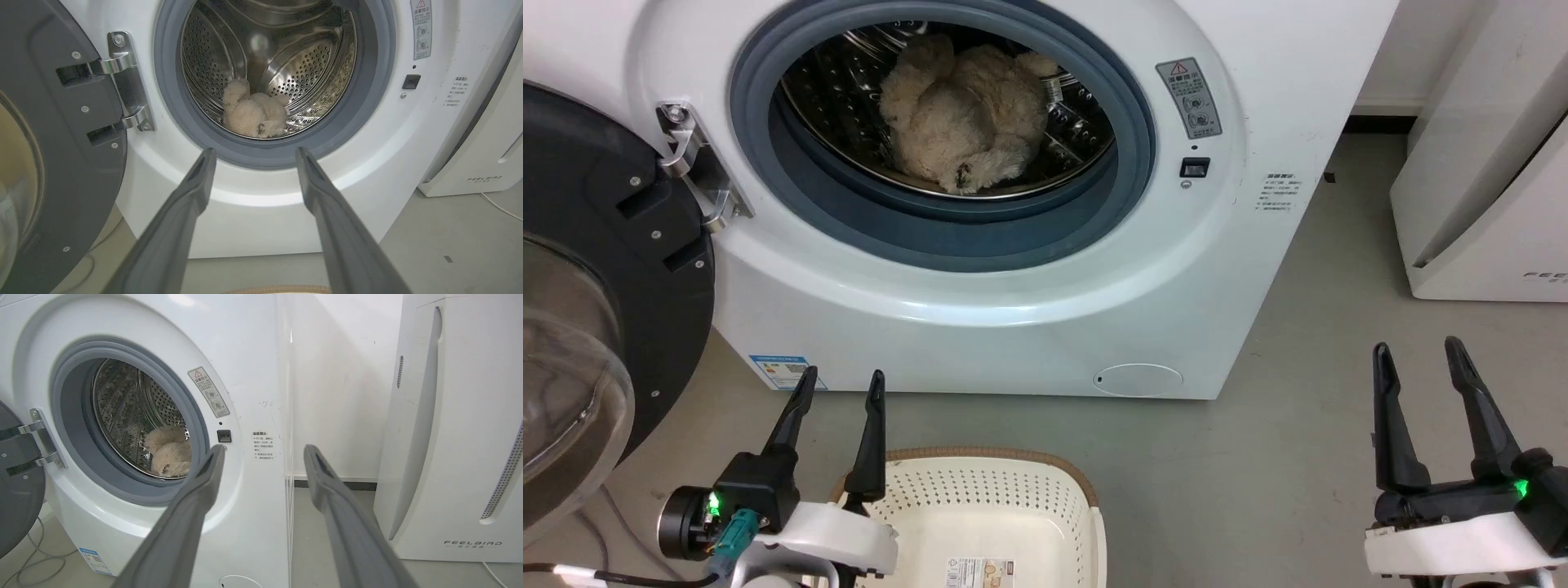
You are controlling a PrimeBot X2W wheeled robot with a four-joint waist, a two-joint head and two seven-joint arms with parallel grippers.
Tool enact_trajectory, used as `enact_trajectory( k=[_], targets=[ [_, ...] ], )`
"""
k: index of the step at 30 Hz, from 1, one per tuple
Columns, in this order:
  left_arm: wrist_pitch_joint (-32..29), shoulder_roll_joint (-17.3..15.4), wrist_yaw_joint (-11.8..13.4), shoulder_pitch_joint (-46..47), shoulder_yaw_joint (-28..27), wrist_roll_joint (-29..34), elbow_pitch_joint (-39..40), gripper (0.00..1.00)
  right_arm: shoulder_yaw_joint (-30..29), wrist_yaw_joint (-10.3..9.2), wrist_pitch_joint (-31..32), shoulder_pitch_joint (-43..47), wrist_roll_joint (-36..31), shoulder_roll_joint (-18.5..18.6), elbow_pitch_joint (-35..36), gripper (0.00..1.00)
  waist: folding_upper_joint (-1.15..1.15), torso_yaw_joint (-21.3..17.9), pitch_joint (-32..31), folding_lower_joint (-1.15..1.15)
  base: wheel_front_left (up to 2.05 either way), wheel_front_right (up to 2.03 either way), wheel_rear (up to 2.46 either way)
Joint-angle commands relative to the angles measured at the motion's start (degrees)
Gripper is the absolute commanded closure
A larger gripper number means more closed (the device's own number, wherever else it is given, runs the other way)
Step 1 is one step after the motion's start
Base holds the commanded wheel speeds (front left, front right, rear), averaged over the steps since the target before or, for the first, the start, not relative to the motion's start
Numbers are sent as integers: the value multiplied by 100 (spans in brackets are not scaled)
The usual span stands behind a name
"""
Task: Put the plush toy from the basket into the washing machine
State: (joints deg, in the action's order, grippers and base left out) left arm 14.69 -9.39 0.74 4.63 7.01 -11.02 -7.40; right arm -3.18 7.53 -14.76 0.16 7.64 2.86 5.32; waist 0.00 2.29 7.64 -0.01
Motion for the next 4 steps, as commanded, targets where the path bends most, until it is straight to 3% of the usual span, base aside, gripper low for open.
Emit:
enact_trajectory(
  k=[1,2,3,4],
  targets=[
    [30,33,-30,-48,-21,34,-17,0,5,-4,-24,77,33,1,-29,0,0,-4,-4,1,0,0,0],
    [30,49,-53,-45,-33,45,-28,0,11,-4,-24,73,38,1,-40,0,0,-6,-8,1,0,0,0],
    [-2,32,-44,-1,-28,37,-21,100,6,0,2,0,1,0,-25,100,0,-6,-9,1,0,0,0],
    [-6,32,-41,0,-25,36,-19,100,7,1,5,-3,-3,0,-24,100,0,-6,-10,1,0,0,0]
  ],
)
